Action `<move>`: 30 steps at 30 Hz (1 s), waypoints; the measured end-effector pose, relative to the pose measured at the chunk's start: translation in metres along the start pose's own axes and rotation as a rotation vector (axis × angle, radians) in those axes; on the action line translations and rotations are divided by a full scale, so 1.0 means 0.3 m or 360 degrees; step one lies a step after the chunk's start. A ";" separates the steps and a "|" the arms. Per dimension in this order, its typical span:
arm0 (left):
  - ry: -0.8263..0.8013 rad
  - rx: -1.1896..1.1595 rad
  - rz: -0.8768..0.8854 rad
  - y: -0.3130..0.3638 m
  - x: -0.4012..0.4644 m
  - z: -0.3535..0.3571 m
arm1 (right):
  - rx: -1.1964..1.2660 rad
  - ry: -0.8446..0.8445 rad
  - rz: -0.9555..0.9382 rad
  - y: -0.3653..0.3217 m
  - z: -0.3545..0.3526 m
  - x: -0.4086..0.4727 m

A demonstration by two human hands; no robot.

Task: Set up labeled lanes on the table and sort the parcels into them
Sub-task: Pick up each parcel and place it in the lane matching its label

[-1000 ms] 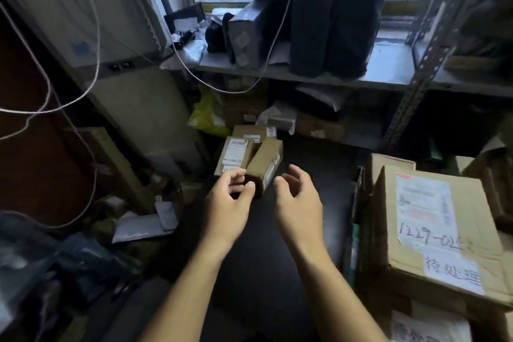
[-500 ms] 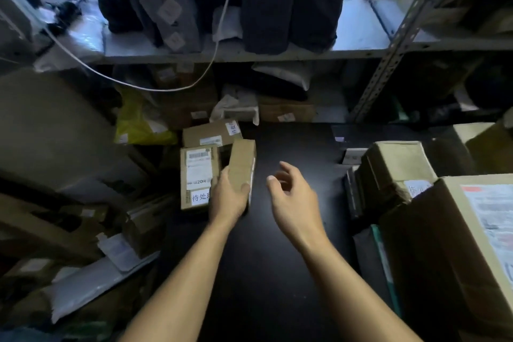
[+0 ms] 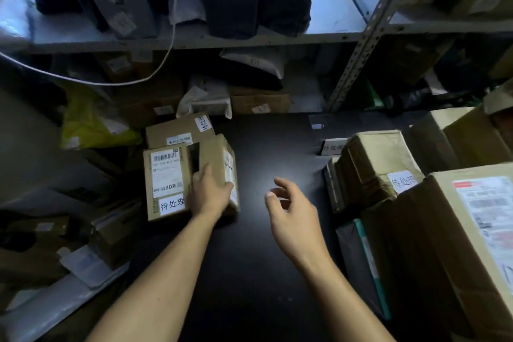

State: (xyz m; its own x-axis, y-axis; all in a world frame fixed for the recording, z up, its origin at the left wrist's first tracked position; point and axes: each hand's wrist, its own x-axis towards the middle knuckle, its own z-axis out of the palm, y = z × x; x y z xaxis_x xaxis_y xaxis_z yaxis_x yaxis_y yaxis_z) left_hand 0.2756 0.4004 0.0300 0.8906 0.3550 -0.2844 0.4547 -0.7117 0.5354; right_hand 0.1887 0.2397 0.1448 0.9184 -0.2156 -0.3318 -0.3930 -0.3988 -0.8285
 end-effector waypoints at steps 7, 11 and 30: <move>-0.0173 -0.1643 -0.0037 0.113 -0.280 -0.180 | 0.0089 0.0082 -0.0062 -0.004 -0.105 -0.066; -0.0118 -0.1940 0.0124 0.212 -0.525 -0.274 | 0.0251 -0.0001 -0.0184 -0.042 -0.177 -0.160; -0.0362 -0.1870 0.0629 0.542 -1.166 -0.284 | 0.0740 0.0061 -0.0558 0.079 -0.772 -0.559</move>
State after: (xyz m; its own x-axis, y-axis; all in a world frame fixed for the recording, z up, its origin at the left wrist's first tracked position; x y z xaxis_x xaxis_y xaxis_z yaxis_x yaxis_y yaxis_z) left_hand 0.0389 0.2121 0.2842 0.9989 0.0457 -0.0112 -0.0013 0.2640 0.9645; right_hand 0.0148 0.0599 0.2852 0.9842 -0.1769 0.0074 0.0038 -0.0208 -0.9998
